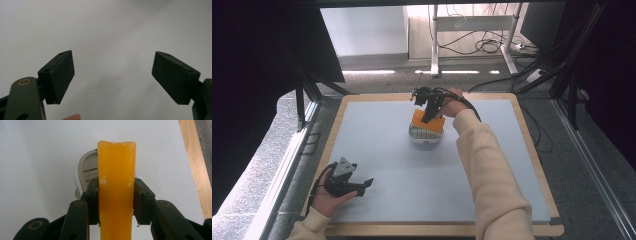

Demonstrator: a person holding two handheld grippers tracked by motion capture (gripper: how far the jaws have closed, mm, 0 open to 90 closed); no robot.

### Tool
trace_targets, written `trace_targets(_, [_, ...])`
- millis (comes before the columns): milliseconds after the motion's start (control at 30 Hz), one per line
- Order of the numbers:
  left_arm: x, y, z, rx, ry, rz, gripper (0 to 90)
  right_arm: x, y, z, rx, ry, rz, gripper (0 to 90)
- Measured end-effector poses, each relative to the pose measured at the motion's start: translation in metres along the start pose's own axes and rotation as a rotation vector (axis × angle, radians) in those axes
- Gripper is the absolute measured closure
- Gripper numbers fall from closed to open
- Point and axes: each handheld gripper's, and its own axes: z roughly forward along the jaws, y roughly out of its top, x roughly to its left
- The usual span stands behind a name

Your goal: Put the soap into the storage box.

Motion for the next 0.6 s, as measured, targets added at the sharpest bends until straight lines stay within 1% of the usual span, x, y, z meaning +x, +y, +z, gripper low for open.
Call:
trace_targets(133, [0.0, 0.0, 0.0, 0.0, -0.001, -0.001, 18.1, -0.001, 0.002, 0.003, 0.015, 0.004, -0.012, 62.6])
trace_targets(167, [0.0, 0.0, 0.0, 0.0, 0.0, -0.001, 18.1, -0.002, 0.002, 0.004, 0.017, 0.007, -0.023, 62.6])
trace_targets(233, [0.001, 0.0, 0.0, 0.001, -0.001, -0.003, 18.1, -0.002, 0.003, 0.006, 0.021, 0.01, -0.028, 62.6])
trace_targets(300, [0.0, 0.0, 0.0, 0.003, -0.002, -0.001, 18.1, -0.002, 0.004, 0.008, 0.032, 0.019, -0.047, 62.6])
trace_targets(367, [0.0, 0.0, 0.0, 0.004, -0.001, 0.002, 18.1, -0.002, 0.004, 0.011, 0.036, 0.016, -0.059, 62.6])
trace_targets(567, [0.0, 0.0, 0.0, 0.006, -0.001, 0.001, 18.1, -0.004, 0.006, 0.022, 0.052, 0.029, -0.078, 62.6])
trace_targets(600, [0.0, 0.0, 0.0, 0.006, 0.0, 0.001, 18.1, -0.004, 0.006, 0.025, 0.063, 0.03, -0.088, 62.6])
